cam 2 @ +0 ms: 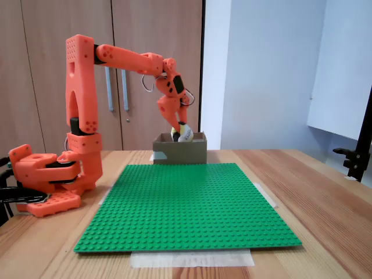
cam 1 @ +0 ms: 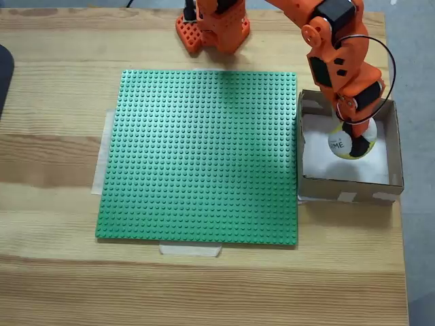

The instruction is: Pick the ball and put it in the box.

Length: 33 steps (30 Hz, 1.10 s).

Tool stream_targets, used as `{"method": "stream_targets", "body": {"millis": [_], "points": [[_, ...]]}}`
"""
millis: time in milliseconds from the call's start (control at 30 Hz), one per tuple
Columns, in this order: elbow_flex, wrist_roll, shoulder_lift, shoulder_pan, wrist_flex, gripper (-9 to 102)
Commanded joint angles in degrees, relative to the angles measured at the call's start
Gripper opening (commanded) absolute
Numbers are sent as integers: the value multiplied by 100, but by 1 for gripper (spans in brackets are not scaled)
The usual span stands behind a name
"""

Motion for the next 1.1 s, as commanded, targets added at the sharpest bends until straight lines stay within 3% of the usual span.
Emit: {"method": "stream_targets", "body": {"millis": [0, 333, 533, 1067], "points": [[-88, 26, 88, -70, 35, 3], [-88, 132, 167, -158, 114, 16], [-79, 141, 352, -105, 185, 17], [1169, -79, 2329, 369, -9, 2]]}}
